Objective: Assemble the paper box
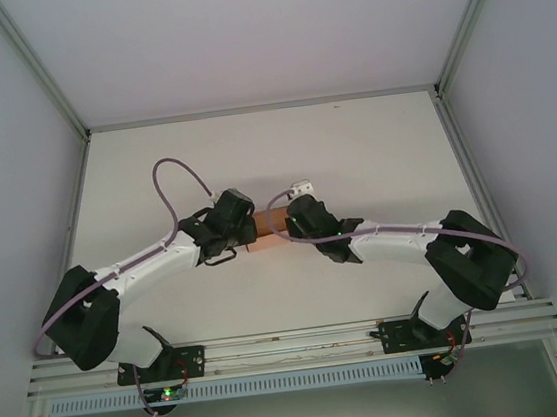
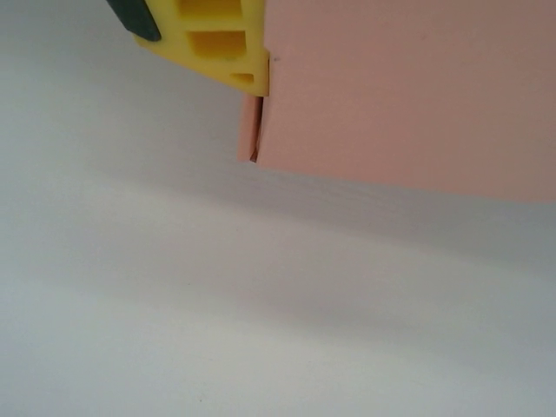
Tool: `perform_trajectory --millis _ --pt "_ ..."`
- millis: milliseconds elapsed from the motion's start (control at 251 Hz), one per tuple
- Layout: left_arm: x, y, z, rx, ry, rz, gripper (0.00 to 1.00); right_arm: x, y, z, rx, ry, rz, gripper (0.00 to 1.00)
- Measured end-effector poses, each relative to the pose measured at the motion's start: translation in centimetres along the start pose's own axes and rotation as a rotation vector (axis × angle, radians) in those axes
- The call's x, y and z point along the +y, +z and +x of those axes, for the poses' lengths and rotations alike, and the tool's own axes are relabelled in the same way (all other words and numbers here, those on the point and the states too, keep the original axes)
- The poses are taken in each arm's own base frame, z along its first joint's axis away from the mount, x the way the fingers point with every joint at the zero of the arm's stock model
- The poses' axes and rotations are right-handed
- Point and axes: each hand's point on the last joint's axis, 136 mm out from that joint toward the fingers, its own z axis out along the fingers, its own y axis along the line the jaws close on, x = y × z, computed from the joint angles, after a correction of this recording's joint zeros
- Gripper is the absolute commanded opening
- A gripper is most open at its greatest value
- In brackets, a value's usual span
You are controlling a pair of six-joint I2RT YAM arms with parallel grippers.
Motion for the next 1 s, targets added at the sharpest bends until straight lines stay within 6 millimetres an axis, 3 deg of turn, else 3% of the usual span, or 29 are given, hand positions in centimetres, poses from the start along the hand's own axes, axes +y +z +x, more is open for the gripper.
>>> perform_trajectory --millis 196,387,543,646,758,998 --pt "-1.1 -2.3 -0.2 -0.027 0.017 0.066 1.0 0.2 -0.7 0.7 -0.055 -0.018 0.005 0.05" --pt "-2.2 -6.2 -1.4 -0.104 0.009 0.161 1.0 0.8 -1.0 1.1 -0.085 -0.03 -0.004 0.07" --pt "-1.3 -8.6 -2.5 -0.188 -0.032 0.148 1.0 1.3 -1.3 1.6 -0.109 -0.043 -0.019 0.1" --pt "-0.1 -8.3 -2.5 -0.189 -0.057 0.09 1.0 1.3 -1.4 1.9 -0.115 -0.052 -0.013 0.11" --pt "1.0 -6.8 -2.0 -0.151 -0.087 0.021 1.0 1.4 -1.6 2.3 -0.119 -0.062 -0.006 0.12" --pt "2.6 -3.0 0.7 -0.048 -0.149 -0.025 0.84 2.2 -1.7 3.4 -0.106 -0.096 -0.011 0.16"
